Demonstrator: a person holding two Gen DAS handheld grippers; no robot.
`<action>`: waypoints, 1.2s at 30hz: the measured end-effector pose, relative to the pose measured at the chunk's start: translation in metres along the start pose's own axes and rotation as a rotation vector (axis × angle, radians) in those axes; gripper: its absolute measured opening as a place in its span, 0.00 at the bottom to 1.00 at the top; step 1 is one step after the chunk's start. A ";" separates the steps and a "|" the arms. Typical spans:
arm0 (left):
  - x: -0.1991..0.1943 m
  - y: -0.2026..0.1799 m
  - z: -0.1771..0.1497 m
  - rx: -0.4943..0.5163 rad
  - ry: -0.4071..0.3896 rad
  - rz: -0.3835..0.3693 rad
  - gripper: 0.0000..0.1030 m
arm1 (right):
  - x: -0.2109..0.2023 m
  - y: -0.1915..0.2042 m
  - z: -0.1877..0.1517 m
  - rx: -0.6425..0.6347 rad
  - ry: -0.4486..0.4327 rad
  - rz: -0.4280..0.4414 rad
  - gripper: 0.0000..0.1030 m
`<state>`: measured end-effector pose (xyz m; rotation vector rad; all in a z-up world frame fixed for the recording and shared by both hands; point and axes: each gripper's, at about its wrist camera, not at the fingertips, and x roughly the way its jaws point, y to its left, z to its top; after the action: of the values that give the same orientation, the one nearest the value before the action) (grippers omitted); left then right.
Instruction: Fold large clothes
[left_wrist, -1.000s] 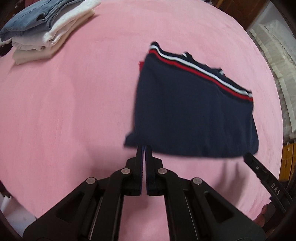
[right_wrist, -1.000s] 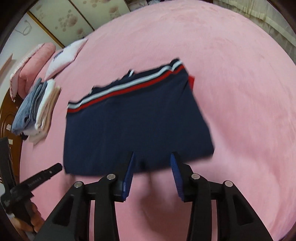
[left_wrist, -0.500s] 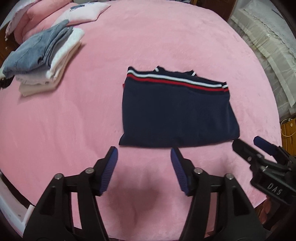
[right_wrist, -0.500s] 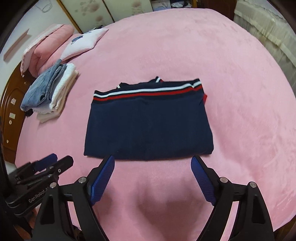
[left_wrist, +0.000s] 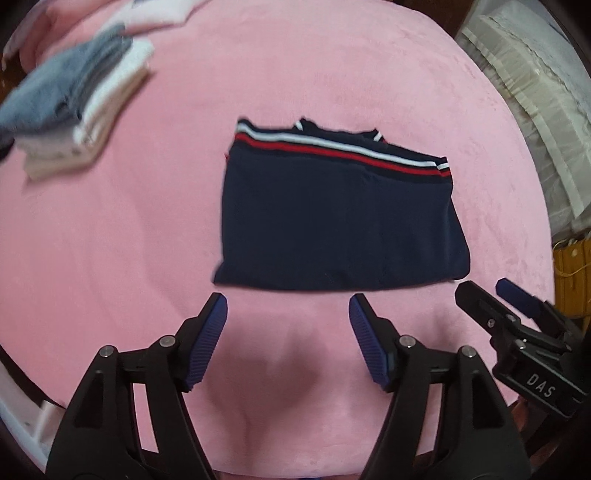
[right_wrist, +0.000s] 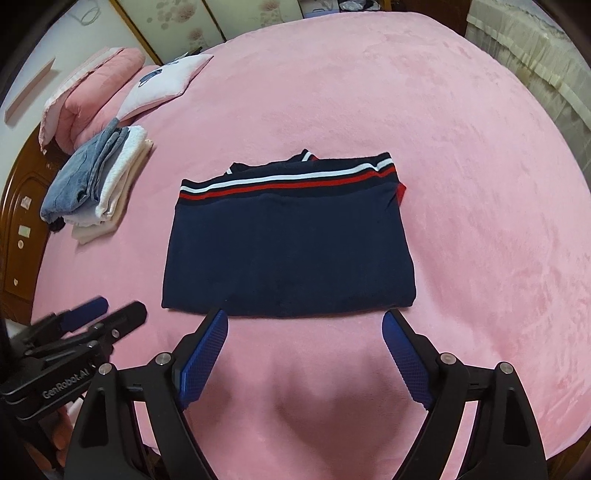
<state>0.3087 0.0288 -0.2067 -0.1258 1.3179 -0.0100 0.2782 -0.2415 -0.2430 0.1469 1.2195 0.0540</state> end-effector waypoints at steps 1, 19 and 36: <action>0.006 0.002 0.000 -0.014 0.009 -0.010 0.64 | 0.003 -0.002 0.001 0.009 0.004 0.006 0.84; 0.142 0.067 -0.015 -0.708 -0.029 -0.303 0.65 | 0.061 -0.006 0.056 -0.038 0.015 0.040 0.84; 0.088 0.040 -0.034 -0.663 -0.393 -0.286 0.12 | 0.179 -0.023 0.096 0.191 0.132 0.430 0.15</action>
<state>0.2959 0.0586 -0.3041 -0.8377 0.8597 0.2012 0.4289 -0.2502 -0.3806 0.5789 1.3055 0.3267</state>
